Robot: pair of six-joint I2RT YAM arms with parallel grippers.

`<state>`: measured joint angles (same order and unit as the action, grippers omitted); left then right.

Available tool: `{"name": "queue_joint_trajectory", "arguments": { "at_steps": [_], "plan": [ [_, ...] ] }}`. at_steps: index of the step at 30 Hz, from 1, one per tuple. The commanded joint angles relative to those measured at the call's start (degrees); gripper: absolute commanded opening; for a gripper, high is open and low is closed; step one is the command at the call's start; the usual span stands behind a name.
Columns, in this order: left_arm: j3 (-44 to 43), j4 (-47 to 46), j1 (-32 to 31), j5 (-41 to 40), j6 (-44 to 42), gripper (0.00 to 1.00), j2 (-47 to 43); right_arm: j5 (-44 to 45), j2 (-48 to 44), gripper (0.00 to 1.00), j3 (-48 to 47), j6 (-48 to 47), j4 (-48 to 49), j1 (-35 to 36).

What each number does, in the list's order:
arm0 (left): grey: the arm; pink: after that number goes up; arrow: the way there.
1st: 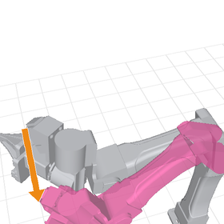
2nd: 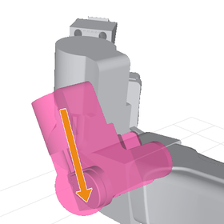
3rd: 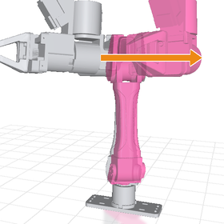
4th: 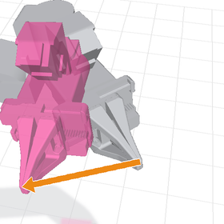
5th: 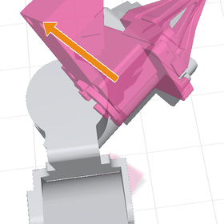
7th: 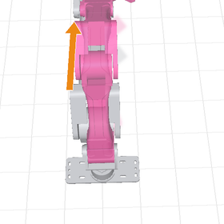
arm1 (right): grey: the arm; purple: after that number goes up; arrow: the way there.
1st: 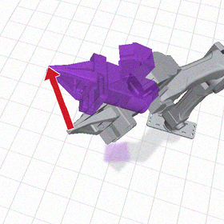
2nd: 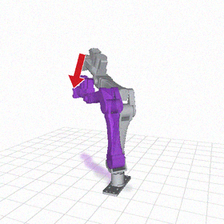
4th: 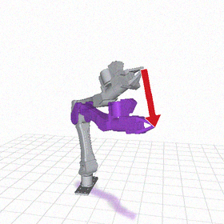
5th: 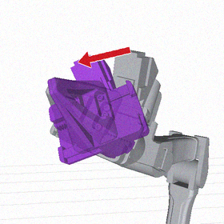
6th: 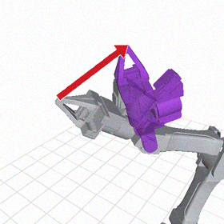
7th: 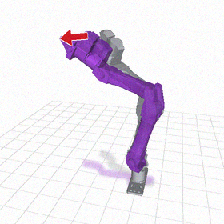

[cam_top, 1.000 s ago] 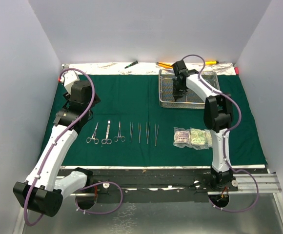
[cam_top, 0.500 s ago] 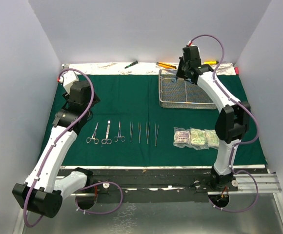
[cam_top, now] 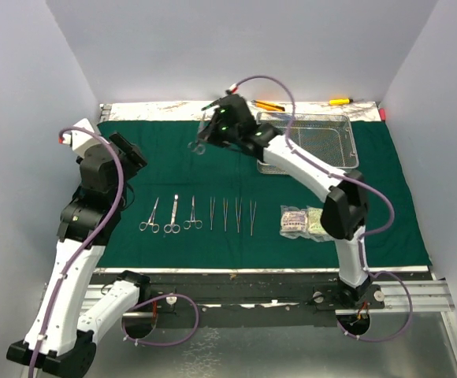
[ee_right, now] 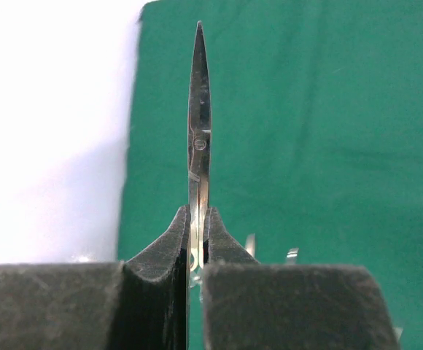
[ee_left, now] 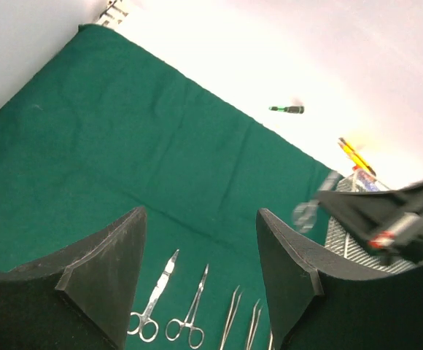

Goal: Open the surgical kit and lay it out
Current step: Place the medical item in the surgical kit.

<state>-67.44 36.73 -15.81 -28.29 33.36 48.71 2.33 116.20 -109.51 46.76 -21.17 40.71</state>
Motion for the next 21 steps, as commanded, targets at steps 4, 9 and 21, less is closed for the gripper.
{"name": "queue_joint_trajectory", "arguments": {
  "at_steps": [4, 9, 21],
  "plan": [
    [-4.5, 7.6, 0.2, 0.6, -0.5, 0.63, -6.6, -1.0, 12.1, 0.01, -10.3, 14.8, -0.6, 11.3],
    [-4.3, 10.9, 0.2, 0.6, -0.4, 0.63, -11.1, -1.6, 19.2, 0.01, -15.8, 18.6, 1.4, 16.0],
    [-3.1, 15.9, 0.1, 2.7, 0.3, 0.63, -14.7, -9.2, 32.5, 0.01, -22.4, 30.4, 15.0, 20.5]
  ]
}}
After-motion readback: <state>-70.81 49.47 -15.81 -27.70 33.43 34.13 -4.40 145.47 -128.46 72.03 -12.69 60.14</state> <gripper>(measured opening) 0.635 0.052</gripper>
